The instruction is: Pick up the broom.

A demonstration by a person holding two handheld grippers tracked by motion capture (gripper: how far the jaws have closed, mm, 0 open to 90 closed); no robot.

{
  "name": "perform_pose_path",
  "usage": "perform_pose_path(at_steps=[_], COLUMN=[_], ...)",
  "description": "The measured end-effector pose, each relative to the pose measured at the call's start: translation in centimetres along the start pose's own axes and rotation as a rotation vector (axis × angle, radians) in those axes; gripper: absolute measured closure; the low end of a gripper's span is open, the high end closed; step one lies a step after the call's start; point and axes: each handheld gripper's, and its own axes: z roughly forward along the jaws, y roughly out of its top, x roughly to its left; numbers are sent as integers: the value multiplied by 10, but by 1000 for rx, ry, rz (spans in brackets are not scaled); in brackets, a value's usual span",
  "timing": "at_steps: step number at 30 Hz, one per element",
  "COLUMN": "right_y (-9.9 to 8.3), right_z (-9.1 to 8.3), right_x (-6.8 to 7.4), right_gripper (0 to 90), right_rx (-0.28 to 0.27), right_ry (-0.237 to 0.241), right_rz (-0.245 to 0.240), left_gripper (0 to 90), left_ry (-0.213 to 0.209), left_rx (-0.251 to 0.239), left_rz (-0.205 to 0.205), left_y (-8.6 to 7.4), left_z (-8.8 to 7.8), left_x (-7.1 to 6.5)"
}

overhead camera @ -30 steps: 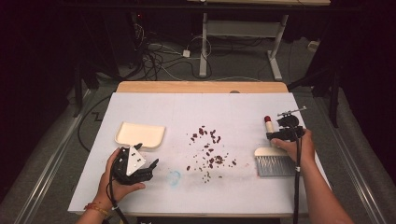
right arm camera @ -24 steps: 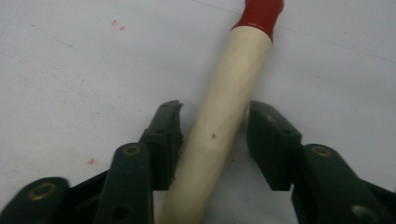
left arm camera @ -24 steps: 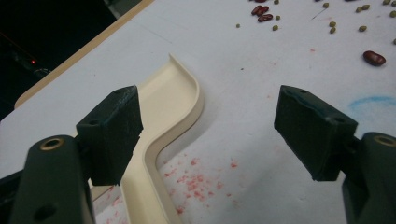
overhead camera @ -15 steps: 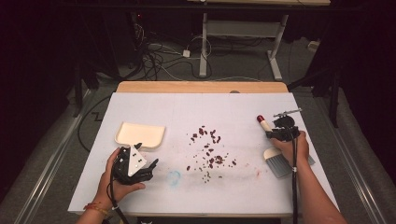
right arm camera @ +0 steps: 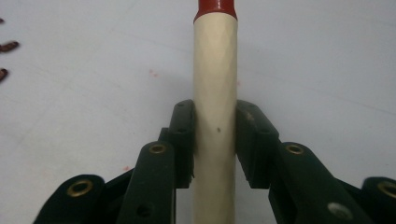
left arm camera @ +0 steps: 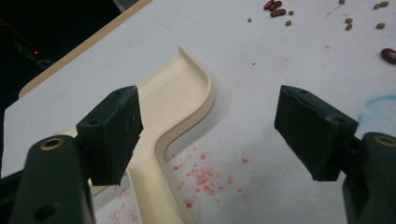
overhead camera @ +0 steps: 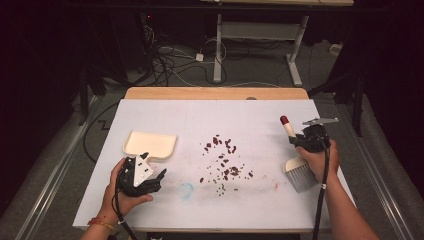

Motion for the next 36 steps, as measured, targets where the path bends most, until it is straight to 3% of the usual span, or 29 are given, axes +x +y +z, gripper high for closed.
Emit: perform_pose_path(at_steps=[5, 10, 18, 23, 30, 33, 36], right_y=[-6, -6, -4, -1, 5, 8, 11], right_z=[-20, -37, -54, -70, -91, -98, -104], right_x=[-1, 2, 0, 3, 20, 33, 52], right_gripper=[706, 707, 708, 710, 710, 710, 709], right_rx=[-112, -169, -276, -355, -475, -501, -519], right_ry=[12, 27, 57, 95, 103, 113, 107], right_rz=[-15, -50, -41, -35, -71, -86, -117], left_gripper=[227, 229, 232, 238, 239, 239, 238], left_ry=[-8, -22, -51, -96, -147, -197, -259], left_rx=[16, 14, 0, -15, -60, -92, -137], left_rz=[0, -7, -13, -14, 39, 33, 57], left_y=[0, 1, 13, 19, 43, 60, 81], left_z=[3, 5, 8, 5, 2, 5, 8], left_x=[0, -1, -3, -7, -18, -27, -45])
